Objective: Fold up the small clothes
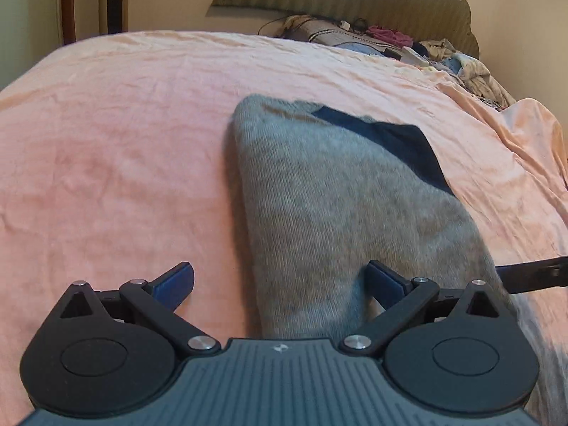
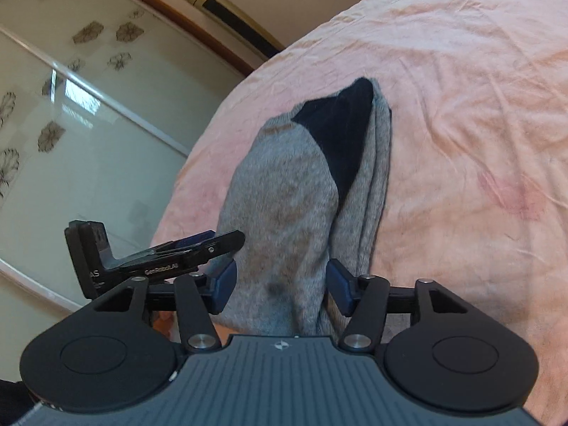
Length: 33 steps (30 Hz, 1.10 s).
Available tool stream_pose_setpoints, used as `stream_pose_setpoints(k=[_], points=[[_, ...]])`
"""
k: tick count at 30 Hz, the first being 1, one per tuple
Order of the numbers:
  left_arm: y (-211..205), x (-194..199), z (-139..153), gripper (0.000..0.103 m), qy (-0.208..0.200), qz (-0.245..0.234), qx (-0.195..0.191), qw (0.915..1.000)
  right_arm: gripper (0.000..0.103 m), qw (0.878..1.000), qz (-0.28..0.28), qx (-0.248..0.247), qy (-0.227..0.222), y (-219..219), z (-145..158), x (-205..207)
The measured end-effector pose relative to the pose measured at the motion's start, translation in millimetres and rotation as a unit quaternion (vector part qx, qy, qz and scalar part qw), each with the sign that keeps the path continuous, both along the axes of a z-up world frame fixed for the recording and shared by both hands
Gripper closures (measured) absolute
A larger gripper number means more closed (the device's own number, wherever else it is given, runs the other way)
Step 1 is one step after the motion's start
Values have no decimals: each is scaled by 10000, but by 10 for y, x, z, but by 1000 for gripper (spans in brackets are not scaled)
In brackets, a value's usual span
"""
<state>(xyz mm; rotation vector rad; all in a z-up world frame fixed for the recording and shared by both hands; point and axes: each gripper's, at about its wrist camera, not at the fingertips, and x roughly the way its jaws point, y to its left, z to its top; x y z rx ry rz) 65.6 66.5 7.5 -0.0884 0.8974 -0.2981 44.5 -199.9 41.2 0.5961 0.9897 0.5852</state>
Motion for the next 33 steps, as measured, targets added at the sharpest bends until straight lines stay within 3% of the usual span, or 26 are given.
stream_pose_setpoints(k=[1, 2, 4, 6, 8, 10, 11, 13, 15, 17, 18, 21, 23, 26, 29, 31, 32, 33], points=[[-14, -38, -29, 0, -10, -2, 37, 10000, 52, 9997, 88, -197, 87, 50, -72, 12], [-46, -97, -44, 0, -142, -8, 170, 9998, 69, 9992, 131, -367, 57, 84, -114, 14], [-75, -149, -56, 0, -211, -20, 313, 9993, 84, 9991, 182, -390, 53, 62, -90, -30], [-66, -180, -59, 0, -223, -24, 303, 9993, 87, 9992, 375, -136, -69, 16, 1, -120], [-53, -193, -66, 0, -262, -66, 311, 9992, 87, 9986, 426, -264, -163, -27, 51, -212], [-57, -219, -87, 0, -318, -106, 335, 9989, 90, 9968, 382, -698, 9, -59, -105, -229], [-61, -220, -92, 0, -337, -116, 362, 9987, 97, 9981, 303, -534, -11, -111, -175, -243], [-56, -243, -88, 0, -342, -127, 388, 9986, 91, 9997, 92, -163, 178, -200, -190, -242], [-30, -284, -48, 0, -320, -63, 411, 9986, 68, 10000, -41, 9, 64, -245, -79, -250], [-16, -426, 28, 0, -559, -50, 631, 9964, 17, 9992, -319, 103, -199, -308, 66, -235], [-20, -541, 68, 0, -788, -138, 794, 9936, 9, 9983, -464, 33, -363, -335, 142, -187], [-36, -911, 92, 0, -1396, -516, 1276, 9806, 12, 9965, -689, 26, -466, -424, 243, 25], [-24, -1086, 27, 0, -1494, -726, 1454, 9753, 19, 9954, -826, 118, -467, -468, 247, 240], [-8, -1138, -102, 0, -1323, -764, 1593, 9753, 25, 9947, -919, 146, -438, -438, 205, 597], [-5, -1092, -107, 1, -1432, -600, 1485, 9766, 28, 9955, -880, -4, -355, -254, 129, 972], [-41, -1025, -84, 19, -1518, -575, 1396, 9768, 31, 9954, -876, -298, -238, -92, 52, 1175], [-71, -991, -90, 25, -1529, -576, 1388, 9768, 44, 9954, -840, -408, -206, -23, 12, 1254], [-103, -972, -96, 40, -1519, -593, 1375, 9770, 57, 9950, -816, -546, -191, 33, -18, 1323]])
